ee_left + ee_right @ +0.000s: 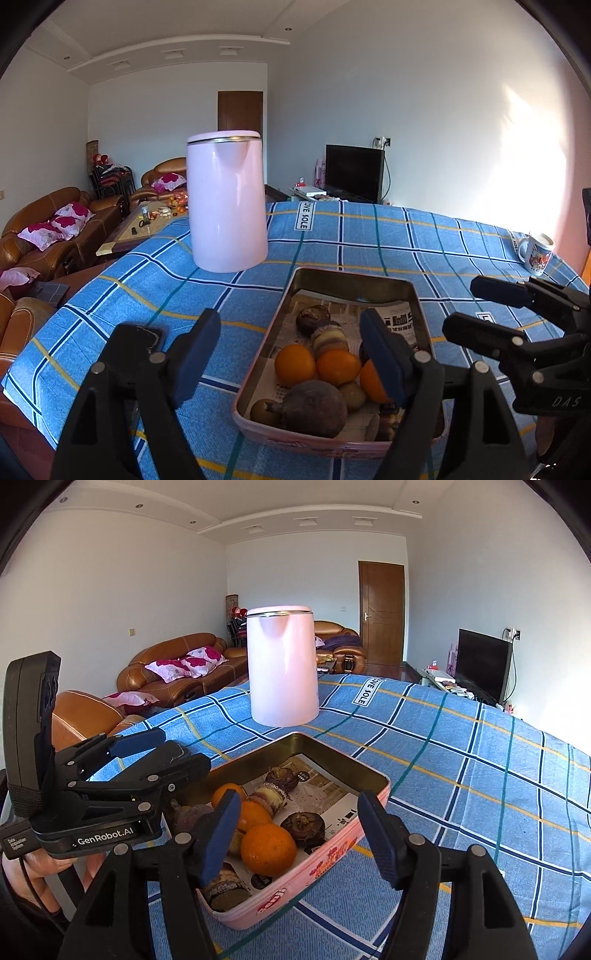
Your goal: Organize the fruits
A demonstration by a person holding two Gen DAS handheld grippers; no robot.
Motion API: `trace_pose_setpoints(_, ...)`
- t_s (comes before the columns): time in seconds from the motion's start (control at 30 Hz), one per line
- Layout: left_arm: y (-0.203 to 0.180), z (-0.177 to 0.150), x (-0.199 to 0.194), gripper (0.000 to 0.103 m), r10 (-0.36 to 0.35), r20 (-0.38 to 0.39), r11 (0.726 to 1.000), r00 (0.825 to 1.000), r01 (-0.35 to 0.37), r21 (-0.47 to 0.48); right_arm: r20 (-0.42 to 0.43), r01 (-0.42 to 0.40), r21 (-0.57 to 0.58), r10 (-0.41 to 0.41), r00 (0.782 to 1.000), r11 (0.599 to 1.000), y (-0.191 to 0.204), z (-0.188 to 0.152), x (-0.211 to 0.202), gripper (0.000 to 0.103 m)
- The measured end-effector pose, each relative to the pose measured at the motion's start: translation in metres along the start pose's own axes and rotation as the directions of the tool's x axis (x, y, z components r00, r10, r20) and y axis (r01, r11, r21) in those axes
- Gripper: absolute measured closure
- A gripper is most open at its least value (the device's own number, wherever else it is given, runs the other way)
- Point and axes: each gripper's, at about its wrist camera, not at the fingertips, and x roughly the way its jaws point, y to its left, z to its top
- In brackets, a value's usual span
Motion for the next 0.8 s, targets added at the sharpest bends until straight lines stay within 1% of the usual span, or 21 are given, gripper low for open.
trace_pose_setpoints(0.1,-0.002,0.002,-0.004,0.012,0.006,0.016,1.000,1.000,-0.006,0.002,0.011,0.010,0.015,-0.010,1.000,1.000,-0.004,-0.001,-0.009,0.035)
trace_pose_setpoints(0.13,-0.003,0.002,-0.005,0.010,0.010,0.021,1.000,1.000,-0.010,0.003,0.015,0.013,0.019,-0.013,1.000,1.000,-0.006,-0.002,-0.012,0.035)
trace_pose_setpoints(0.37,-0.013,0.004,-0.010,0.010,-0.003,0.032,1.000,0.999,0.003,0.020,0.039,0.034,0.039,-0.036,0.999,0.999,-0.015,-0.005,-0.028,0.033)
trace_pose_setpoints(0.47,-0.017,0.005,-0.012,0.007,-0.001,0.038,1.000,0.999,0.000,0.028,0.053,0.046,0.049,-0.048,0.997,0.998,-0.019,-0.007,-0.036,0.031)
trace_pose_setpoints(0.53,-0.020,0.005,-0.012,0.004,0.002,0.040,1.000,0.999,-0.003,0.031,0.063,0.053,0.056,-0.056,0.996,0.997,-0.022,-0.008,-0.040,0.028)
trace_pose_setpoints(0.8,-0.026,0.006,-0.013,0.002,0.002,0.038,0.999,0.999,-0.004,0.042,0.067,0.062,0.078,-0.067,0.995,0.995,-0.031,-0.013,-0.047,0.027)
